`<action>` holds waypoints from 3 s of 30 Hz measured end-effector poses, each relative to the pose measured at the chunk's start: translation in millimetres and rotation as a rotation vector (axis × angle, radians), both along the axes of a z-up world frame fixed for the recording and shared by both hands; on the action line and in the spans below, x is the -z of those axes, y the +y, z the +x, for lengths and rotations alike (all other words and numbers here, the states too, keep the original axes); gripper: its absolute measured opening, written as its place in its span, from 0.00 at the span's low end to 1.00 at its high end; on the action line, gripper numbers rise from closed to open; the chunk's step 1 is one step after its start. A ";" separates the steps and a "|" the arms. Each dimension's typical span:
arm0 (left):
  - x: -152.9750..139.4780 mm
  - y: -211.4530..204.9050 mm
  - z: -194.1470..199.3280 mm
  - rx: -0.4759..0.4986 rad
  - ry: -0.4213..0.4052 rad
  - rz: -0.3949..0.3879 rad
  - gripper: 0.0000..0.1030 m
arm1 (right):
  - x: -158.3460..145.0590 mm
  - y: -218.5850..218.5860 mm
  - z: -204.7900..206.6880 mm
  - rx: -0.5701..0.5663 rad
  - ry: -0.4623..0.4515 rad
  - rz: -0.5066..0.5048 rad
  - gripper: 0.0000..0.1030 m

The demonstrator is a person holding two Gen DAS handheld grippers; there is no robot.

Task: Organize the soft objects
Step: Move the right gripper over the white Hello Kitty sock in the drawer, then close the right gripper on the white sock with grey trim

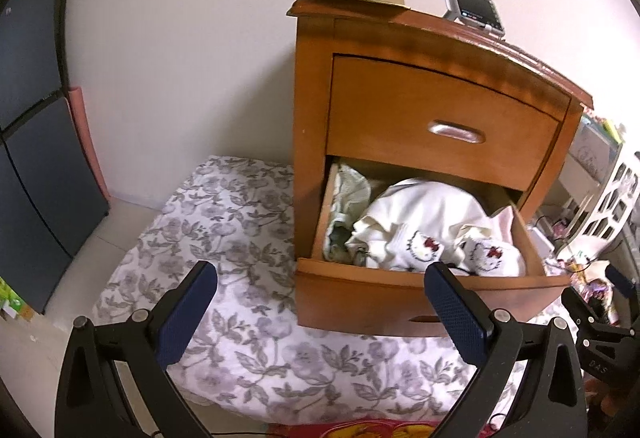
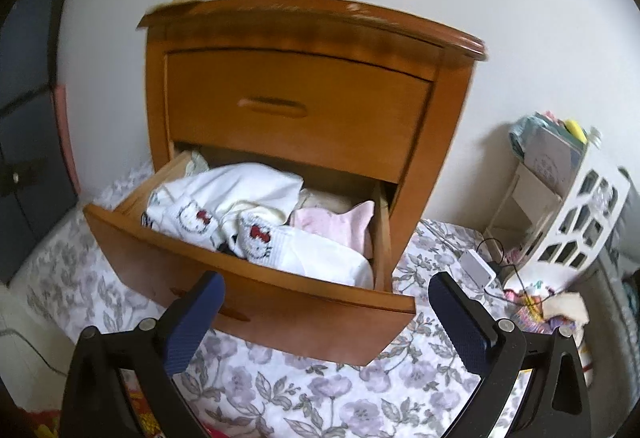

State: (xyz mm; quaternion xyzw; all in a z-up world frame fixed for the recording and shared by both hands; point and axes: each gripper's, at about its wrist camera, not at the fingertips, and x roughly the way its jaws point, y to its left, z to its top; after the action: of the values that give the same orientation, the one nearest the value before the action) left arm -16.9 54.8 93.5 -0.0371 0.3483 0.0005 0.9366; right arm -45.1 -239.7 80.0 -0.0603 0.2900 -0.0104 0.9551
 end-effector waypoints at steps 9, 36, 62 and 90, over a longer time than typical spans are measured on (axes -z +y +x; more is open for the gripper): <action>10.9 -14.2 8.7 0.049 -0.011 -0.047 1.00 | 1.1 -19.8 3.3 0.048 0.000 0.095 1.00; 19.3 -28.1 67.1 0.128 -0.064 -0.139 1.00 | -3.8 -12.7 55.1 0.013 -0.038 0.143 1.00; 66.6 -47.5 123.4 0.235 0.190 -0.053 1.00 | 37.7 26.7 112.8 -0.122 0.253 0.115 0.89; 80.1 -43.5 137.8 0.245 0.235 -0.093 0.96 | 51.6 30.3 121.8 -0.201 0.292 0.226 0.12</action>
State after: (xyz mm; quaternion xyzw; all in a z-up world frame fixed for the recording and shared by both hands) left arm 120.8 11.3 13.4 -0.0371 0.4572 -0.1255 0.8797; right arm 76.7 -209.5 28.5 0.0177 0.4172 0.1261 0.8998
